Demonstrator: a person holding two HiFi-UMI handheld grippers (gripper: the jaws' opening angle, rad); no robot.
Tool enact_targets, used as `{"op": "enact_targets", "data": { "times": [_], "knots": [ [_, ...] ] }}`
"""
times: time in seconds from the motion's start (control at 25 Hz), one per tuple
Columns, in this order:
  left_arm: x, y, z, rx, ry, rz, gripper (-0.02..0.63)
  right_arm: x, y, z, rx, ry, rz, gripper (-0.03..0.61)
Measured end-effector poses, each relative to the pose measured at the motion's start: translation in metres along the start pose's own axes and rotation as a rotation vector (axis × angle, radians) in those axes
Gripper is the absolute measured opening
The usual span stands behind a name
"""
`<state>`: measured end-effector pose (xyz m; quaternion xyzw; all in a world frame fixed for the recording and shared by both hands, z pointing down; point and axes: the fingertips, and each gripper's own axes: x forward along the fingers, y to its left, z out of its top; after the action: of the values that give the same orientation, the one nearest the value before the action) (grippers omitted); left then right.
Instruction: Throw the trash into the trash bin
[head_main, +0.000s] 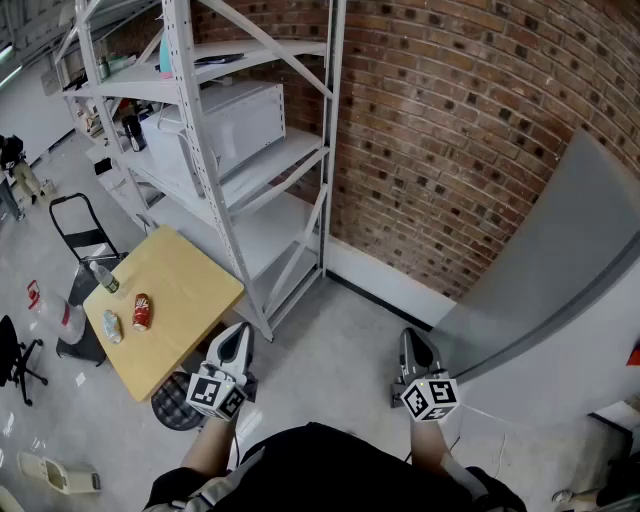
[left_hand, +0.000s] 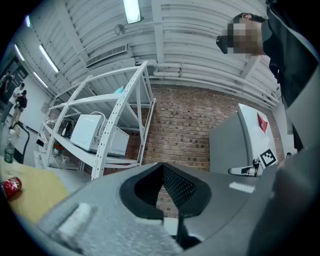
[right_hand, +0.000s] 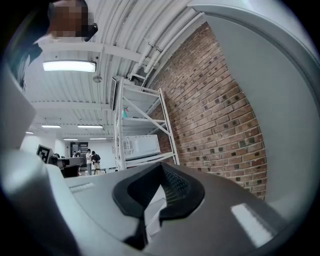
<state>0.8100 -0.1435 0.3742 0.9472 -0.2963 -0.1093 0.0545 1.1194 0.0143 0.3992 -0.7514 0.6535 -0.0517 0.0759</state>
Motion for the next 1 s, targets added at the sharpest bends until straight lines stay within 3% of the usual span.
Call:
{"op": "enact_targets", "data": {
  "times": [0.2,0.6,1.0],
  "knots": [
    [-0.001,-0.003,0.008,-0.022,-0.031,0.013,0.000,0.001,0.004,0.001,-0.020,0.001,0.013,0.005],
    [-0.004,-0.022,-0.017,-0.061,-0.003,-0.019,0.000,-0.016,-0.007,-0.006,-0.003,0.022,-0.004,0.005],
    [-0.001,-0.035,-0.004,-0.057,-0.009,-0.049,0.000,-0.006,0.005,-0.003,0.002,0.019,0.049,0.006]
  ]
}}
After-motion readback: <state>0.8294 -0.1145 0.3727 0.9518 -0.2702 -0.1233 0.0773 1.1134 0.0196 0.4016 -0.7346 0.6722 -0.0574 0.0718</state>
